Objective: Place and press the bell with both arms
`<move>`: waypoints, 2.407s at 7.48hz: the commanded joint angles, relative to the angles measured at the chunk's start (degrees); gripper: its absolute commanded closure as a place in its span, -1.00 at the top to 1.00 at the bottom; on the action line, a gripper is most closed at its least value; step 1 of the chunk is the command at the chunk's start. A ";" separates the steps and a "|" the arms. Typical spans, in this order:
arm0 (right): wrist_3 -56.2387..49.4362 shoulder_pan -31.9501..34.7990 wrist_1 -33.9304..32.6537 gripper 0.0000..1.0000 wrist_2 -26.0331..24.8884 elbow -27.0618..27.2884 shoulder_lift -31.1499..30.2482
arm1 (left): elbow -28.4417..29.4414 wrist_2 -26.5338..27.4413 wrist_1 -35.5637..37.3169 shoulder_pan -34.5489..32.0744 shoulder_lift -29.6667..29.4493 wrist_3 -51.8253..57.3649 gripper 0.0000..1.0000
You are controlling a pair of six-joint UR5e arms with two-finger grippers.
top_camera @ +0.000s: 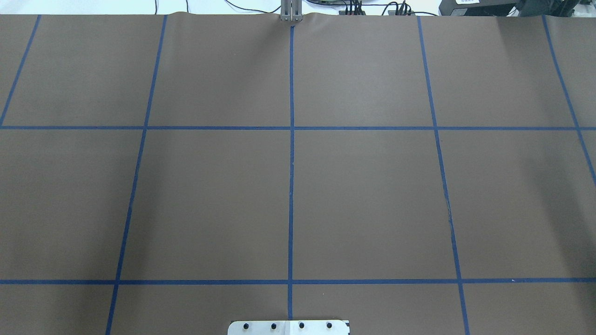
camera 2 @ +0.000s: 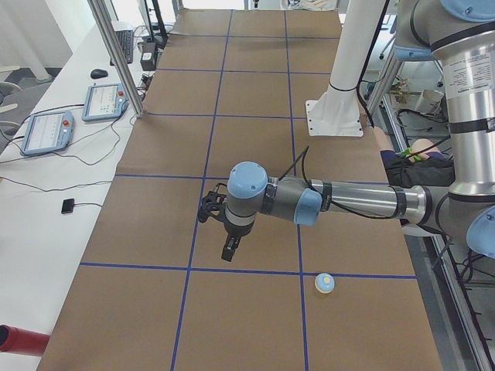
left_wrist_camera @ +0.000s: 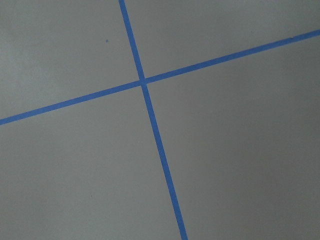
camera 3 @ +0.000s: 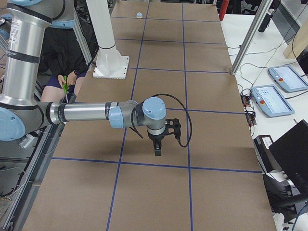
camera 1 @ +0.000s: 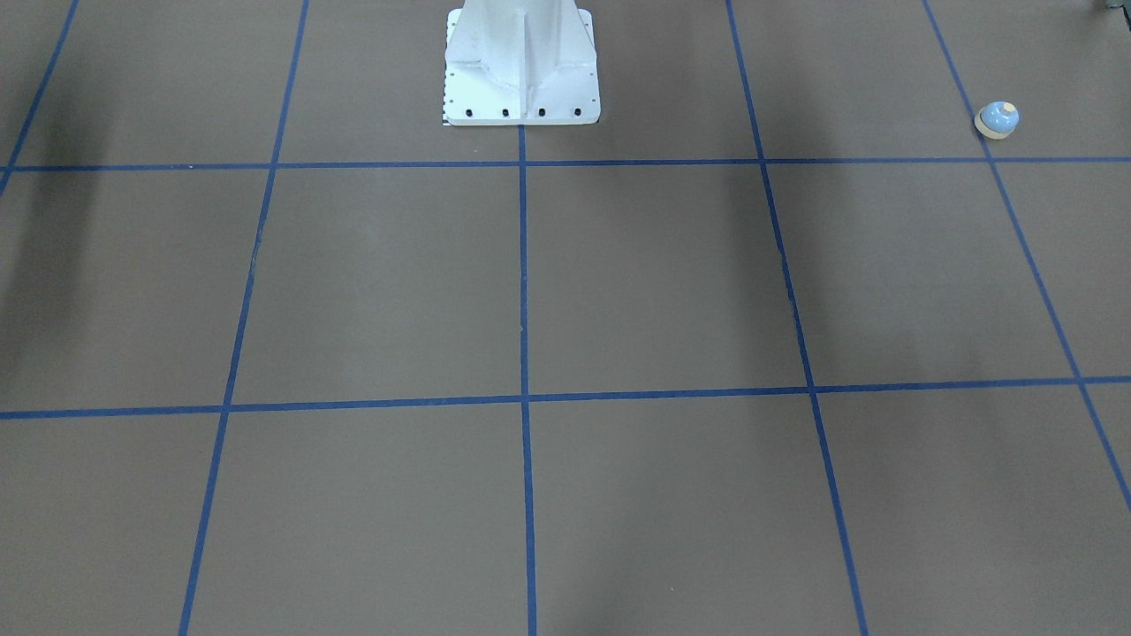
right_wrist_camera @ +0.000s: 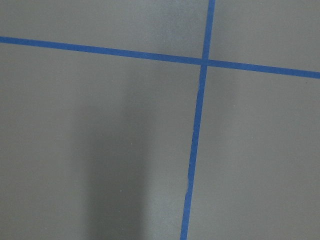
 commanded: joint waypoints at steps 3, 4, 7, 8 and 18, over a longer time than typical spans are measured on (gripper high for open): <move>-0.02 -0.05 1.00 1.00 -0.05 -0.12 0.02 | 3.24 -0.08 -3.91 7.72 -0.54 -4.75 1.00; -0.02 -0.05 1.00 1.00 -0.05 -0.12 0.02 | 5.87 -0.08 -4.17 10.79 -0.28 -5.12 1.00; -0.11 -0.05 1.09 1.00 -0.05 -0.03 0.02 | 11.86 0.18 -4.44 20.80 2.69 -4.86 1.00; -0.11 -0.05 1.17 1.00 -0.05 -0.03 0.02 | 11.87 0.18 -4.70 23.19 6.19 -4.78 1.00; 0.33 0.04 2.58 1.00 0.04 0.23 0.02 | 11.87 -5.53 -11.65 41.40 17.92 -19.26 1.00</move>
